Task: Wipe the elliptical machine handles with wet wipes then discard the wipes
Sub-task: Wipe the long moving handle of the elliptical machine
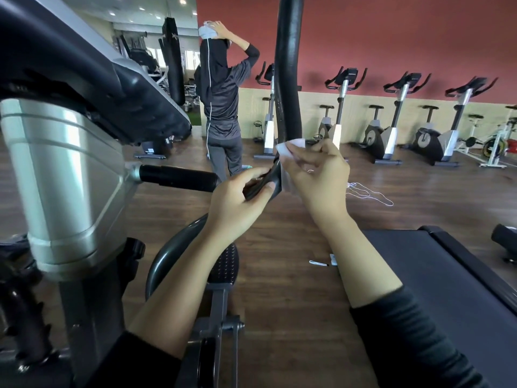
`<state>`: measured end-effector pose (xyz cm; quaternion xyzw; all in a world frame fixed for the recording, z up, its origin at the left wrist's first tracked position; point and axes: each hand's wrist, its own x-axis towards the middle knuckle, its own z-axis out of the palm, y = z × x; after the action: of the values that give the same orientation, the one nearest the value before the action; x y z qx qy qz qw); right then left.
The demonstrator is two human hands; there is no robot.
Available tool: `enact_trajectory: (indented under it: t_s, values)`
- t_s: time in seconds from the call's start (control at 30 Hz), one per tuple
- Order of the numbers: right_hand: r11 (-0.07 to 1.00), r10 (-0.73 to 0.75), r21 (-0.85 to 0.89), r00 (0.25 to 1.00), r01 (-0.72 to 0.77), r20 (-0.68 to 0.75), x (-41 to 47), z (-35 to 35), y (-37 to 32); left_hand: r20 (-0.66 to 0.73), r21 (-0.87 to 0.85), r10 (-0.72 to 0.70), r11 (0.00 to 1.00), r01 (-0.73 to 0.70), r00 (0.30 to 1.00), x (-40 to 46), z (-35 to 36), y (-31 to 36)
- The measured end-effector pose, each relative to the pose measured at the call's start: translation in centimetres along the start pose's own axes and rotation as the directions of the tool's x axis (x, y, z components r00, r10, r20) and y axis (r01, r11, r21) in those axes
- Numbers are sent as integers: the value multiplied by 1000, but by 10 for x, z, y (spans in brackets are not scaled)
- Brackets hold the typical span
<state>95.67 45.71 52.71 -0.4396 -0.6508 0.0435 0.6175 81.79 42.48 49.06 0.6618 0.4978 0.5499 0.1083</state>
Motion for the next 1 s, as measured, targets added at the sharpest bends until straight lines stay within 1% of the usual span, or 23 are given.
enact_trajectory:
  t_s: [0.1, 0.2, 0.27, 0.37, 0.47, 0.6, 0.67, 0.77, 0.83, 0.9, 0.93, 1.0]
  values:
    - [998, 56, 19, 998, -57, 32, 0, -3, 0, -28, -11, -11, 1000, 10, 1000, 0, 2, 3]
    - [997, 55, 48, 998, -57, 40, -3, -7, 3, -62, -63, -23, 998, 19, 998, 0, 3, 10]
    - [994, 65, 81, 997, -68, 44, -8, -10, 6, -90, -45, -21, 999, 17, 996, -3, 4, 11]
    - [993, 62, 93, 996, -69, 71, -18, -15, 14, -139, 67, 7, 998, 2, 990, -17, 4, 13]
    - [987, 70, 136, 989, -87, 127, -33, -20, 22, -231, 178, 63, 984, -22, 971, -36, 7, 13]
    - [973, 63, 200, 965, -116, 253, -66, -30, 34, -309, 370, 90, 928, 33, 947, -77, 16, 10]
    - [972, 40, 207, 943, -113, 329, -88, -34, 44, -338, 414, 19, 901, 130, 941, -106, 24, 7]
    - [975, -26, 210, 891, -78, 453, -130, -38, 61, -363, 390, -180, 862, 324, 914, -162, 37, 7]
    - [980, -31, 179, 834, -82, 551, -164, -41, 71, -382, 360, -345, 799, 482, 857, -205, 44, 9]
    - [978, -37, 181, 757, -108, 652, -202, -46, 79, -420, 358, -452, 715, 601, 787, -252, 48, 11]
    - [977, -68, 193, 713, -95, 697, -221, -48, 81, -435, 357, -497, 670, 650, 751, -276, 49, 12]
    - [973, -134, 220, 599, -72, 789, -259, -52, 82, -472, 337, -583, 574, 746, 662, -322, 50, 19]
